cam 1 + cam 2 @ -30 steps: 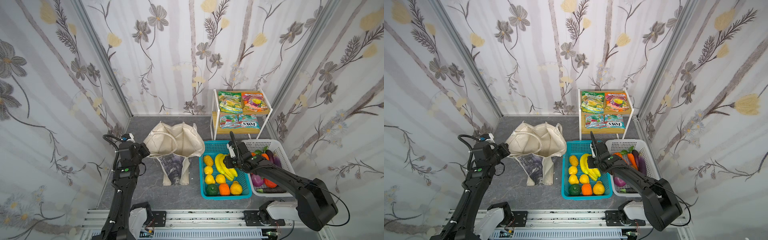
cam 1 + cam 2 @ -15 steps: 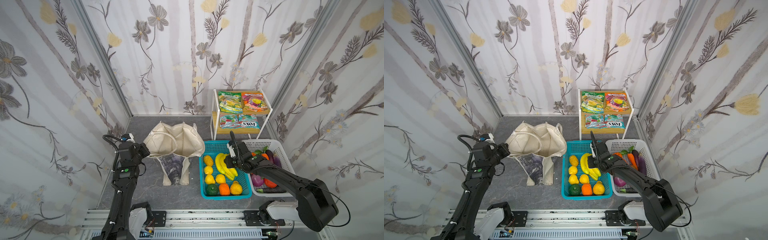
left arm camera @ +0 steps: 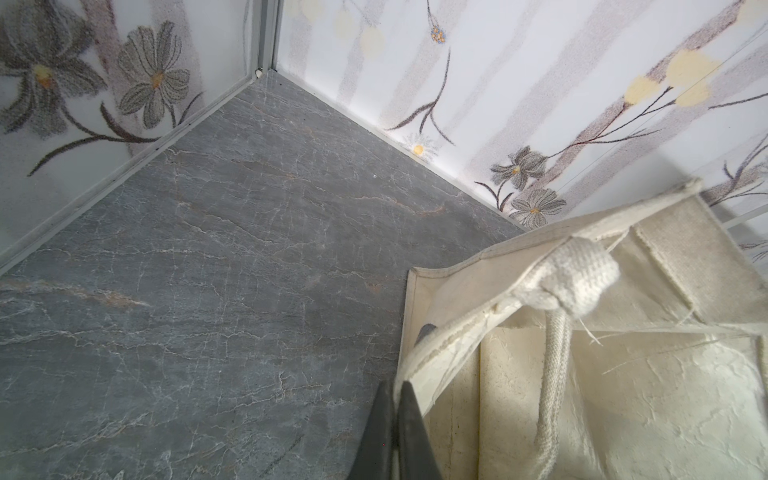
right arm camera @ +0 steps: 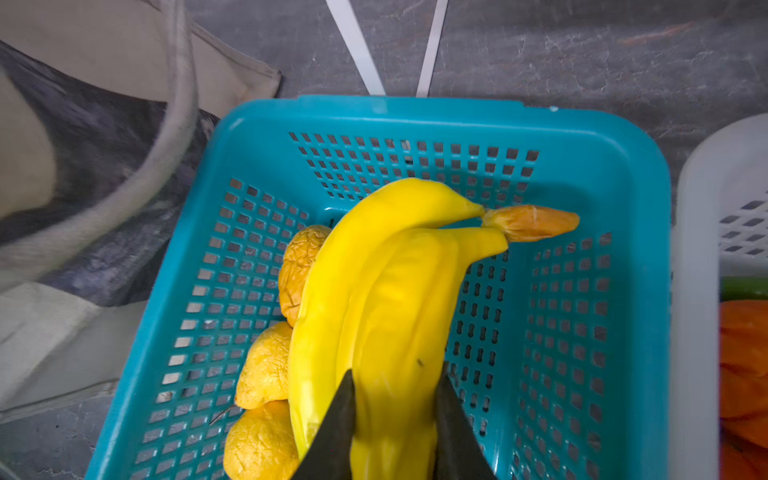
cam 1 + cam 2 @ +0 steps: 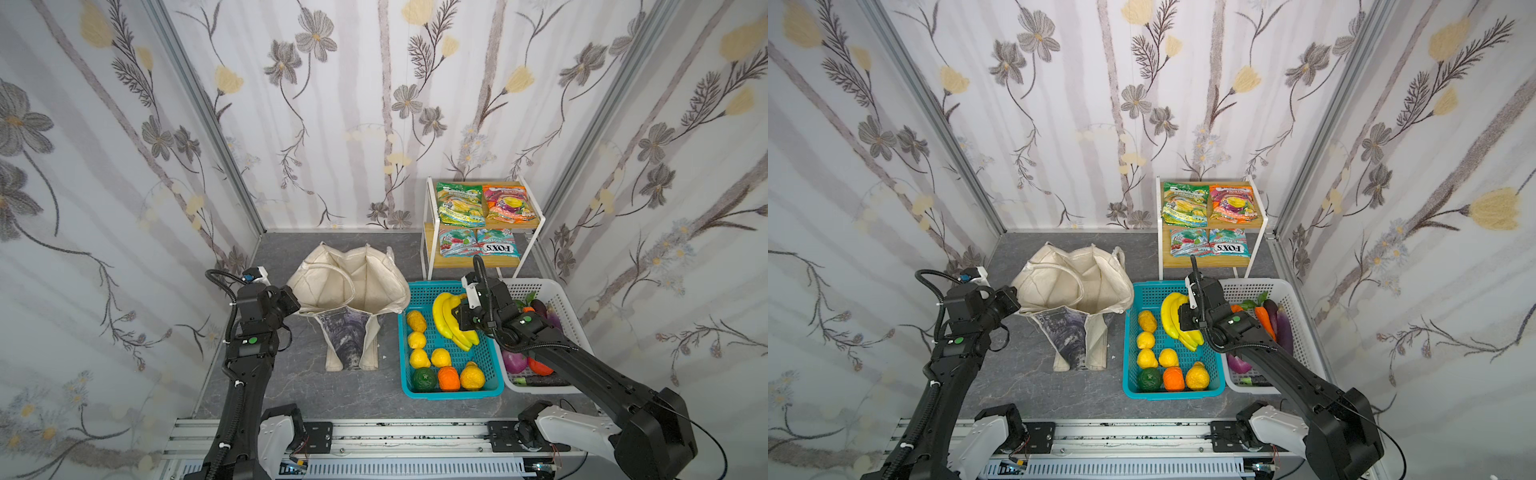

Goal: Place the food into the grocery bag and tie it
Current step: 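Lift the bananas with the right gripper and carry them toward the bag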

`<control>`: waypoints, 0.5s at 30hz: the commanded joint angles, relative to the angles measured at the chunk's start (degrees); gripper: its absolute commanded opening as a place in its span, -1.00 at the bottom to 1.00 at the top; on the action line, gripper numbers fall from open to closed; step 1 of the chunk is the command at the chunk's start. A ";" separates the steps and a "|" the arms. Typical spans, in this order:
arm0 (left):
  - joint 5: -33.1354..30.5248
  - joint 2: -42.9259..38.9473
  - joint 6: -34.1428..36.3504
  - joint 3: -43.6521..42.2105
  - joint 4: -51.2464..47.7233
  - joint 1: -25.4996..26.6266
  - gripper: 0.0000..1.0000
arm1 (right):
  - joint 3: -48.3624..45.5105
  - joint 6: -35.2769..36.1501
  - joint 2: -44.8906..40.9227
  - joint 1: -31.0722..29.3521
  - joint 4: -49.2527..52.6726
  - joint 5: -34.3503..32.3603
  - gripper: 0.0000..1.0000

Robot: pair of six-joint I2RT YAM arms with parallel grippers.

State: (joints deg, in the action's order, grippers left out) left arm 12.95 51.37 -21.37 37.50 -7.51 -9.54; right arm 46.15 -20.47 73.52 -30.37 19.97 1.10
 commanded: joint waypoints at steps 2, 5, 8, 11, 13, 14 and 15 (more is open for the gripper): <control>0.28 0.17 -0.26 -0.07 1.00 -0.06 -1.00 | 1.23 1.37 -3.79 -0.17 -1.73 0.81 -0.69; 0.32 0.30 -0.26 -0.05 1.00 -0.11 -1.00 | 0.99 2.01 -7.40 -0.22 -2.59 1.80 -0.70; 0.38 0.27 -0.34 -0.10 1.00 -0.04 -1.00 | 1.24 2.78 -10.42 -0.35 -3.63 3.24 -0.70; 0.32 0.05 -0.34 -0.05 1.00 -0.16 -1.00 | 1.53 3.24 -12.14 -0.40 -4.47 4.84 -0.69; 0.35 0.04 -0.34 -0.08 1.00 -0.09 -1.00 | 2.06 3.33 -12.86 -0.45 -4.58 5.68 -0.69; 0.41 0.13 -0.34 -0.05 1.00 -0.10 -1.00 | 2.38 3.42 -13.17 -0.56 -4.66 5.86 -0.69; 0.48 0.18 -0.34 -0.05 1.00 -0.13 -1.00 | 2.54 3.42 -13.45 -0.51 -4.73 5.99 -0.69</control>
State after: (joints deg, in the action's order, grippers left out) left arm 13.13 51.59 -21.39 37.50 -7.49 -9.58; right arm 47.81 -18.13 60.71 -30.81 18.85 5.32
